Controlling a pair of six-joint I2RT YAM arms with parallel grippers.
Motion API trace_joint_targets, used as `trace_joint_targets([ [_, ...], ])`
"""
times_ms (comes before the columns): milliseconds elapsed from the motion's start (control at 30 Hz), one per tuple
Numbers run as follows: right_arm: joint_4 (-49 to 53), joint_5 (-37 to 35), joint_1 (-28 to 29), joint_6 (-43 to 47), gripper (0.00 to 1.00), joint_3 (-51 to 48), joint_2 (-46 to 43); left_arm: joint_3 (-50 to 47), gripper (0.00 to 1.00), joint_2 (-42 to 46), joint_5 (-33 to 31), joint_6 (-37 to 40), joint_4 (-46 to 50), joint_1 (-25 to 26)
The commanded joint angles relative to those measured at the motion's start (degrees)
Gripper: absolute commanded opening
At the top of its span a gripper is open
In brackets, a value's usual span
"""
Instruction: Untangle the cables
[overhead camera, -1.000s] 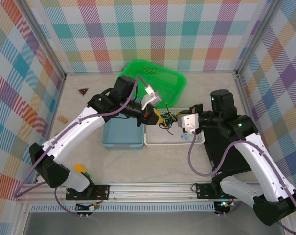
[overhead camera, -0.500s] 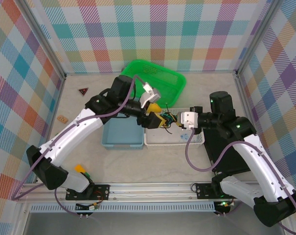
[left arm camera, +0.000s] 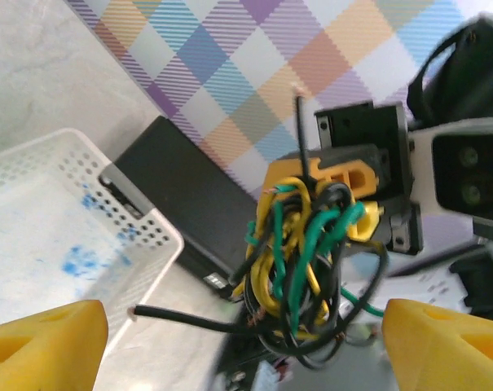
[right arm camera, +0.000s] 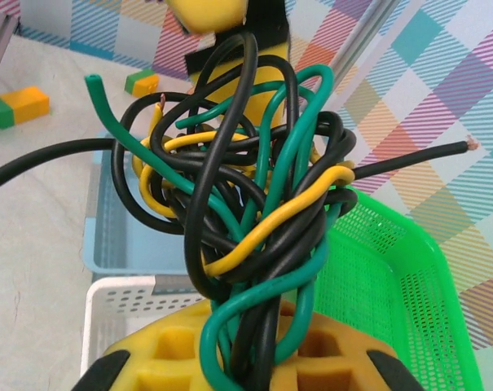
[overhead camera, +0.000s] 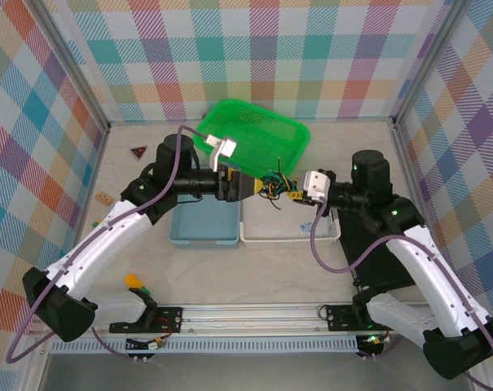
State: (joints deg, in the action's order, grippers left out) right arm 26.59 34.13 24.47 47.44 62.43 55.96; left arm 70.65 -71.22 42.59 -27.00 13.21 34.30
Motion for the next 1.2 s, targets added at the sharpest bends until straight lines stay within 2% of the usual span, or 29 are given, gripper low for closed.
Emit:
trace_joint_targets([
  [0, -5.0, 2.9, 0.1, -4.3, 0.00, -0.2, -0.1, -2.2, 0.86, -0.2, 1.7, -15.1, -14.1, -0.2],
  [133, -5.6, 3.0, 0.2, -5.3, 0.00, -0.1, 0.3, -4.0, 0.86, -0.1, 2.6, -21.5, -22.2, 0.1],
  [300, -8.0, 3.4, 0.3, -8.1, 0.00, -0.3, 0.5, -3.5, 0.82, -1.1, 2.9, -20.4, -21.5, 1.9],
  [567, -8.7, 3.6, 0.7, -11.1, 0.00, 0.2, 1.0, -2.8, 0.61, -3.6, 2.6, -19.3, -22.1, 4.4],
  [633, -8.0, 3.3, 0.8, -11.7, 0.00, 0.3, 1.1, -2.7, 0.52, -3.9, 2.5, -18.7, -22.2, 4.6],
  [700, -7.3, 2.6, 0.8, -13.6, 0.00, 0.7, 1.2, -2.5, 0.36, -3.7, 2.3, -17.5, -21.9, 4.6],
  [867, -3.1, 3.0, 0.8, -19.6, 0.00, 2.8, 2.4, -0.8, 0.03, -2.0, 0.7, -9.8, -15.8, 4.6],
  [900, -2.2, 3.9, 0.8, -21.4, 0.00, 3.3, 2.7, -0.2, 0.00, -1.6, 0.0, -7.4, -13.8, 4.6],
  [1167, 3.4, 16.2, -0.8, -42.1, 0.00, 9.3, 8.1, 7.3, 0.00, -0.7, -9.9, 18.6, 10.3, 4.6],
])
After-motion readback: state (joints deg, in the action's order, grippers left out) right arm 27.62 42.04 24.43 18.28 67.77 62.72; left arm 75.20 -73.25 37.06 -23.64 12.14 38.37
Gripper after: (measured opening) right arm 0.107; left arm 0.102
